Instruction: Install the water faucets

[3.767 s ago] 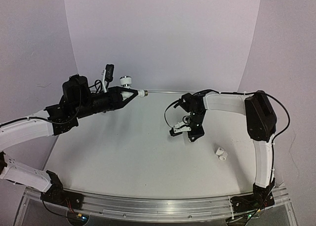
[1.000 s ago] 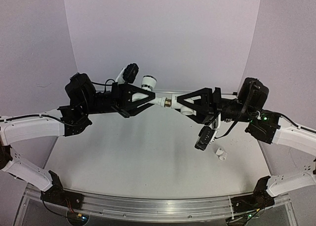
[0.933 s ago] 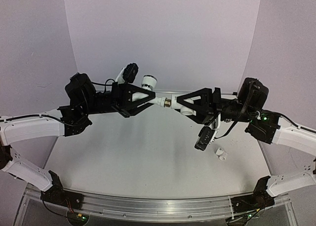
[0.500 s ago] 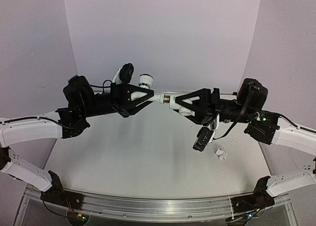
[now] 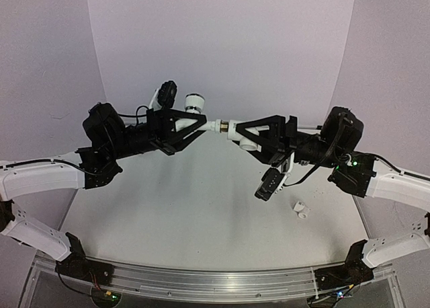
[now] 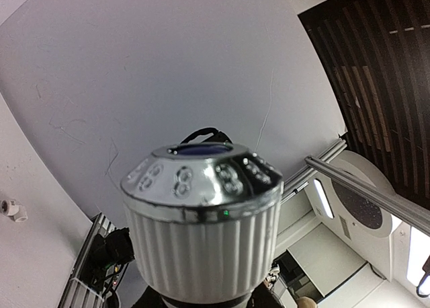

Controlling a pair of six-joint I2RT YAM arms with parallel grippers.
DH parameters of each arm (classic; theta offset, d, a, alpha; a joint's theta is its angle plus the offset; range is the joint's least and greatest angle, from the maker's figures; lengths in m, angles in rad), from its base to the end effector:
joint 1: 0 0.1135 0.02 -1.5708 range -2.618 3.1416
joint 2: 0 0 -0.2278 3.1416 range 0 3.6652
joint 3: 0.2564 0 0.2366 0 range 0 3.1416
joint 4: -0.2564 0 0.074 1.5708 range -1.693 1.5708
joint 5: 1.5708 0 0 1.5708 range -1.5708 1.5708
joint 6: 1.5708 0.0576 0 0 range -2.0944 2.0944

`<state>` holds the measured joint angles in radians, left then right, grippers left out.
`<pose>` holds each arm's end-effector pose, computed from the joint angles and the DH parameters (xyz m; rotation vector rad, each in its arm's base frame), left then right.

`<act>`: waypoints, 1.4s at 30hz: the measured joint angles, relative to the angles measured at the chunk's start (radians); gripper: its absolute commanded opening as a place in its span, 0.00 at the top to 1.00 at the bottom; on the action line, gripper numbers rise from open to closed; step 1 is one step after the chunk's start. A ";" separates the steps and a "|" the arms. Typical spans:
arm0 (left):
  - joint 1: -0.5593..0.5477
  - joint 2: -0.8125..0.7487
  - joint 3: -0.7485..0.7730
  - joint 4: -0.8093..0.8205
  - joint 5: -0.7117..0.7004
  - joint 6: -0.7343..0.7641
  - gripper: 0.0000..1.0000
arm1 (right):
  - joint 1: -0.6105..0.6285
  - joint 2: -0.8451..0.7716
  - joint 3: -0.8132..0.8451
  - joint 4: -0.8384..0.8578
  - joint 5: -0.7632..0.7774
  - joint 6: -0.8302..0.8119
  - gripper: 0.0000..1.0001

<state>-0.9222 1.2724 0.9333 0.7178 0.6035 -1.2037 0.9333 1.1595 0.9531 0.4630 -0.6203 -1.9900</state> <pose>0.1562 -0.2601 0.3566 0.4610 1.5481 -2.1134 0.1410 0.2467 0.3648 -1.3235 -0.3872 -0.4797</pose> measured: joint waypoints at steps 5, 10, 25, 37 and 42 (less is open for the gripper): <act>-0.002 -0.004 0.000 0.000 0.021 0.003 1.00 | 0.000 0.000 0.000 0.008 0.011 0.000 1.00; -0.011 -0.015 -0.002 -0.028 0.048 0.021 1.00 | 0.006 0.000 0.000 0.006 0.009 0.000 1.00; -0.006 -0.019 0.018 -0.160 0.098 0.083 1.00 | 0.004 -0.022 0.014 -0.139 -0.014 -0.003 1.00; -0.006 -0.018 0.036 -0.159 0.133 0.079 1.00 | 0.003 -0.023 0.027 -0.132 -0.057 -0.003 1.00; -0.006 -0.014 0.036 -0.148 0.138 0.081 1.00 | 0.003 -0.023 0.027 -0.128 -0.066 -0.004 1.00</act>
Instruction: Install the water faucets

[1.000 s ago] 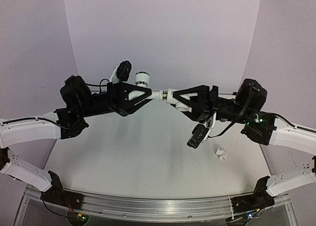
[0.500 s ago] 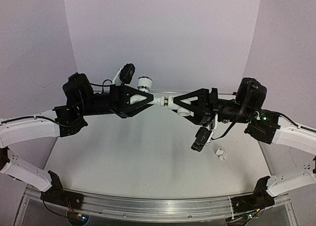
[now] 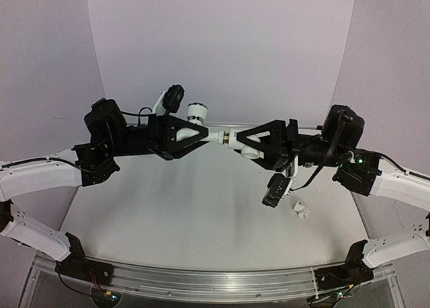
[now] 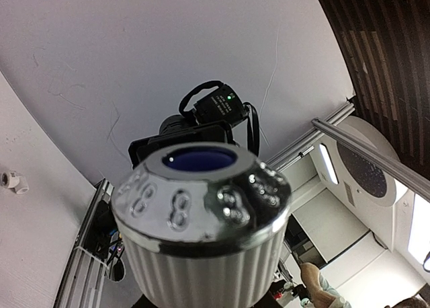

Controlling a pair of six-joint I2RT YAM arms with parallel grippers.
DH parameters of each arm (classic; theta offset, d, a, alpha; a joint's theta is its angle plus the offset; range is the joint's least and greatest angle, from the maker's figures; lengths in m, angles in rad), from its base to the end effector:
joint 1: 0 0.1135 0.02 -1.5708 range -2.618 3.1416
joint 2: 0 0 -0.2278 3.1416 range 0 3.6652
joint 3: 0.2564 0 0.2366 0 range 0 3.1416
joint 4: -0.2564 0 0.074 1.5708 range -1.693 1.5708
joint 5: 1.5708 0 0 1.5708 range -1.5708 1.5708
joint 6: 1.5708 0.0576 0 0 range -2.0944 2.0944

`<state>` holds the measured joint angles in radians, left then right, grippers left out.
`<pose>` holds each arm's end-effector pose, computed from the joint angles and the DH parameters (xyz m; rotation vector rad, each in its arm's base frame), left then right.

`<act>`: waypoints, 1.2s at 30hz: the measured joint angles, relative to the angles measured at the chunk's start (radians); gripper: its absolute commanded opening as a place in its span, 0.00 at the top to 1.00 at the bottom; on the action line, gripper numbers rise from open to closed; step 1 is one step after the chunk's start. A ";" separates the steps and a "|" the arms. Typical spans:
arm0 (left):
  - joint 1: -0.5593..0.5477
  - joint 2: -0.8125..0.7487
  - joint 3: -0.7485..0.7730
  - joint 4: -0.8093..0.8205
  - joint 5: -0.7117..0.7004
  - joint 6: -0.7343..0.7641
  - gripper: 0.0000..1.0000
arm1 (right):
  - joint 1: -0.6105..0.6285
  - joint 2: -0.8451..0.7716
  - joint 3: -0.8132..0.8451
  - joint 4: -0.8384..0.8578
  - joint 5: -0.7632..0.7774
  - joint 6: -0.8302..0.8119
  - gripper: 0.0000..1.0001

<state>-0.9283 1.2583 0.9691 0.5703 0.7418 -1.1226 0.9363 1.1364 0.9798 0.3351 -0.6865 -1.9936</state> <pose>0.1476 -0.2622 0.3548 0.6540 1.6370 -2.0959 0.1343 0.2441 0.3648 -1.3809 -0.4245 -0.3917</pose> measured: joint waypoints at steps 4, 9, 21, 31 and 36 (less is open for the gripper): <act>-0.001 0.000 0.000 -0.001 0.004 0.020 1.00 | 0.000 -0.004 -0.001 -0.002 0.000 0.000 1.00; -0.002 0.011 0.025 -0.022 0.026 0.056 1.00 | 0.000 -0.018 -0.004 -0.012 0.002 0.022 1.00; -0.002 0.036 0.056 -0.047 0.061 0.142 1.00 | 0.002 -0.043 -0.004 -0.042 0.022 0.301 1.00; -0.002 0.040 0.078 -0.070 0.076 0.224 1.00 | 0.017 -0.054 0.003 -0.051 0.046 0.576 1.00; -0.002 0.039 0.101 -0.094 0.088 0.285 1.00 | 0.024 -0.054 0.028 -0.069 0.050 0.726 1.00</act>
<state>-0.9306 1.2972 1.0704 0.4763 0.8296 -0.8371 0.9606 1.0824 1.0080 0.2664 -0.6365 -1.2675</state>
